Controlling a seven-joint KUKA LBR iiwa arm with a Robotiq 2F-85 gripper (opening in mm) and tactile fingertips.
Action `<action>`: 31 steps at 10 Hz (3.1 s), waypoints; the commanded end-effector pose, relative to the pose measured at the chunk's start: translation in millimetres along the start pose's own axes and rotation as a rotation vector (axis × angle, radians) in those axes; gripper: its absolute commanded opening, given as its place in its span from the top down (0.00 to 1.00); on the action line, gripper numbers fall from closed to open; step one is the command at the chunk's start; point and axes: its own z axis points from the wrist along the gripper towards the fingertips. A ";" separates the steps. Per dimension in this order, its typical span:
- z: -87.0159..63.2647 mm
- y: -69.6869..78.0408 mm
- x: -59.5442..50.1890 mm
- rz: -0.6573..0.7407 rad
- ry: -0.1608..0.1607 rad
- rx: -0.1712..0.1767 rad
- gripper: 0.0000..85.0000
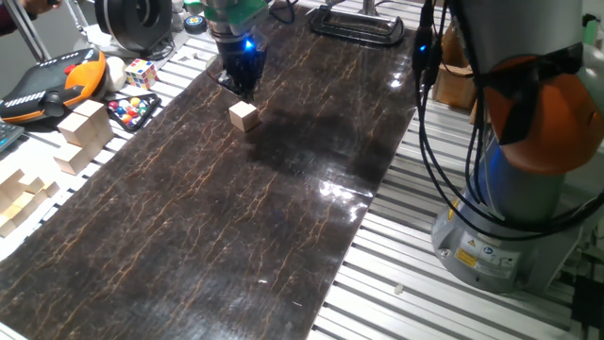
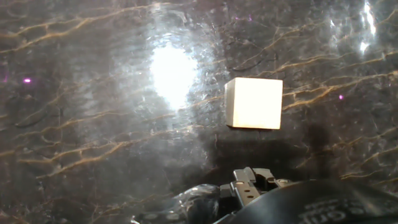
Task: Pick up one small block
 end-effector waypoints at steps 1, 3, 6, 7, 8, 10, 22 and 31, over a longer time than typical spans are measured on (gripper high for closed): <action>0.0 -0.1 -0.2 0.001 0.001 -0.006 0.99; 0.0 -0.1 -0.2 -0.007 0.010 -0.015 0.99; 0.0 -0.1 -0.2 0.003 0.032 -0.003 0.99; 0.0 -0.1 -0.2 -0.003 0.028 -0.004 0.99; 0.0 -0.1 -0.2 -0.007 0.022 -0.001 0.99; 0.0 -0.1 -0.2 -0.016 -0.032 -0.012 0.99; 39.6 -16.3 -32.4 0.019 -0.056 -0.031 0.00; 80.4 -24.9 -53.1 0.013 -0.055 -0.040 0.00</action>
